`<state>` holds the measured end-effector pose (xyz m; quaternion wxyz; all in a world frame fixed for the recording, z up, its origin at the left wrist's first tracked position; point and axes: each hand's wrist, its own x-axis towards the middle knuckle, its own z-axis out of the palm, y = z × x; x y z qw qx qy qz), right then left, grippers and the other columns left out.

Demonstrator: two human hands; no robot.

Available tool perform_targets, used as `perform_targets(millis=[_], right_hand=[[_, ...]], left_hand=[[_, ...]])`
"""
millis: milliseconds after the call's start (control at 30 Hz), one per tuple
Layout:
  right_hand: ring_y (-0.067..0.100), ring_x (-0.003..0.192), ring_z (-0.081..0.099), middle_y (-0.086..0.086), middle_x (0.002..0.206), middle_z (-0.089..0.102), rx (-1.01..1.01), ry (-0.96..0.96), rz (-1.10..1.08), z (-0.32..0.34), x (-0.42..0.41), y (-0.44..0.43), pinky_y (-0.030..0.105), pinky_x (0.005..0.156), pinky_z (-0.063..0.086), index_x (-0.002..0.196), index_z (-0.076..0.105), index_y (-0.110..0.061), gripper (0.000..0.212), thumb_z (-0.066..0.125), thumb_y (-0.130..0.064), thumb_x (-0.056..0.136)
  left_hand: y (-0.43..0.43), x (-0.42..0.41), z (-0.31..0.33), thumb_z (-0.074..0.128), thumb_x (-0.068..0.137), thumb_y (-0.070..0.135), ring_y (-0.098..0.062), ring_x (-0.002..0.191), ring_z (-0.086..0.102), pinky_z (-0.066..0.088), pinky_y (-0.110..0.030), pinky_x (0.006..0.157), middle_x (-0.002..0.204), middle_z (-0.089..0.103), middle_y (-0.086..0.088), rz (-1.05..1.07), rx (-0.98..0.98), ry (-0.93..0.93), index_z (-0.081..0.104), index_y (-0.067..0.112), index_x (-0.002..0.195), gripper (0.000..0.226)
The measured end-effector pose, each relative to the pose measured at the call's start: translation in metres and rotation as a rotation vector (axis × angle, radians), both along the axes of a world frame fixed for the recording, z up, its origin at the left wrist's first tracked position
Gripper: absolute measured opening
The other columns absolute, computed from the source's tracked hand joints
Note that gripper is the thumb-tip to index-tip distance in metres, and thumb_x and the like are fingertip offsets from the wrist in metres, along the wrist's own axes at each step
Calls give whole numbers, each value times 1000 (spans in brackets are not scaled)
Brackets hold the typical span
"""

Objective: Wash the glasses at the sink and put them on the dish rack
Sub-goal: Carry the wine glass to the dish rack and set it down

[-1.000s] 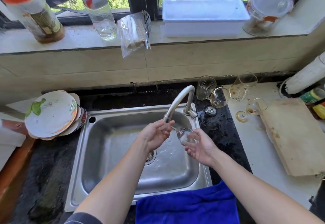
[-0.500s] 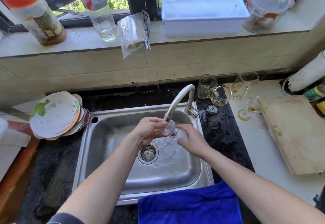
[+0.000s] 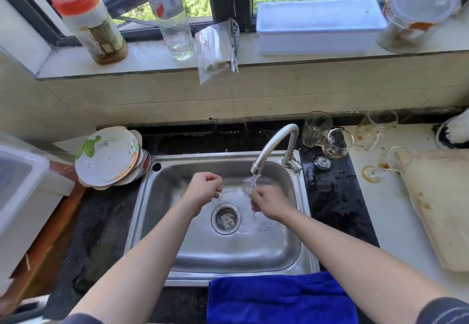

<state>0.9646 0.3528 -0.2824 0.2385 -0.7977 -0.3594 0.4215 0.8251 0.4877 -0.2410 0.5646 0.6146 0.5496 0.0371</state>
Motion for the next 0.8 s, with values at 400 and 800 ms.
perform_targets(millis=[400,800], right_hand=[[20,82,67,-2,80,69,-32,130,-480,-2,-36,-81,33,74,53,82,70,-14,27,56,-33,96],[16,69,58,15,79,71,199,123,-908,35,-82,-233,44,74,48,82,67,6,62,57,-56,84]], left_hand=[[-41,18,-33,55,85,12,-34,89,67,55,-41,78,93,71,-19,-609,166,165,66,13,79,12],[-178,57,-5,50,82,12,-24,65,56,45,-31,61,71,62,-8,-1099,301,139,60,14,72,14]])
